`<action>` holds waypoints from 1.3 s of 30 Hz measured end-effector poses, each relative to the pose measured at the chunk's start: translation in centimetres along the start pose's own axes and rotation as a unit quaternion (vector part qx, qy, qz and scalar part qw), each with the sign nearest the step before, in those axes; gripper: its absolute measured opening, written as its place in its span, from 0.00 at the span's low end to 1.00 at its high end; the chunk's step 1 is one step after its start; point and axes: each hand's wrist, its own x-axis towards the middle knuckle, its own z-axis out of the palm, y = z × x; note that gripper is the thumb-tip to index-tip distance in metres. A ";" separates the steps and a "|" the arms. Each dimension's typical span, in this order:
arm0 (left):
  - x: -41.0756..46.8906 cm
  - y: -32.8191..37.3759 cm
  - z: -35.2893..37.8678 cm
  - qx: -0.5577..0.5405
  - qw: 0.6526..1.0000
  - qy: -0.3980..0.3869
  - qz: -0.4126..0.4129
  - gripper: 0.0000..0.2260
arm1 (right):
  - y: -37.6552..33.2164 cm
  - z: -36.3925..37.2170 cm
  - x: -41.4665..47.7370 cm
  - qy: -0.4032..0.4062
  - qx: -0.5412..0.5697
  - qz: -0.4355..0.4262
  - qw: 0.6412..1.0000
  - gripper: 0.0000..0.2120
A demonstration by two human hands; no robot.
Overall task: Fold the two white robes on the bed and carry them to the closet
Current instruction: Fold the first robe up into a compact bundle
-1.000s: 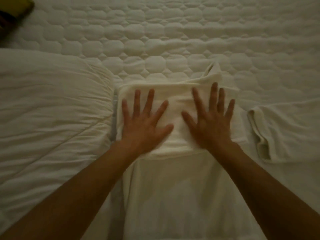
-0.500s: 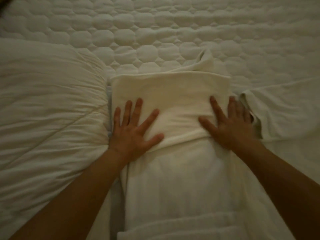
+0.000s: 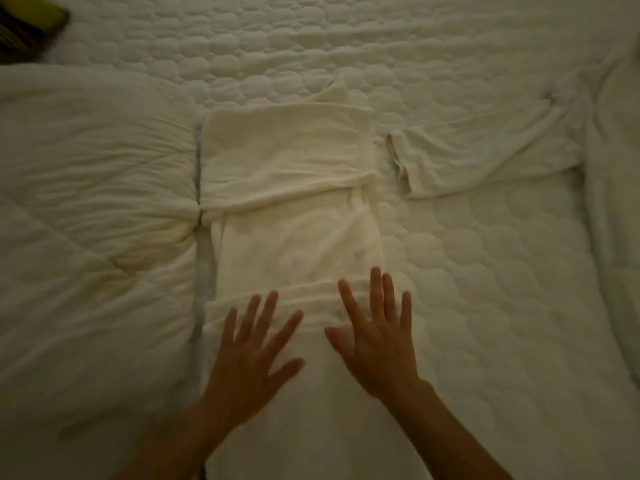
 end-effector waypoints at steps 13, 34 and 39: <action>-7.3 3.5 4.2 -0.146 0.924 0.006 -0.352 0.46 | 7.2 3.0 -6.0 -0.125 0.039 0.089 0.988 0.37; -10.5 -2.9 -8.9 -0.644 0.696 -0.131 -0.288 0.11 | 2.0 -11.0 -9.3 -0.166 0.509 0.286 0.795 0.35; -7.8 -4.2 -15.1 -0.680 0.630 -0.095 -0.363 0.08 | -0.6 -18.8 -6.6 -0.193 0.485 0.245 0.817 0.11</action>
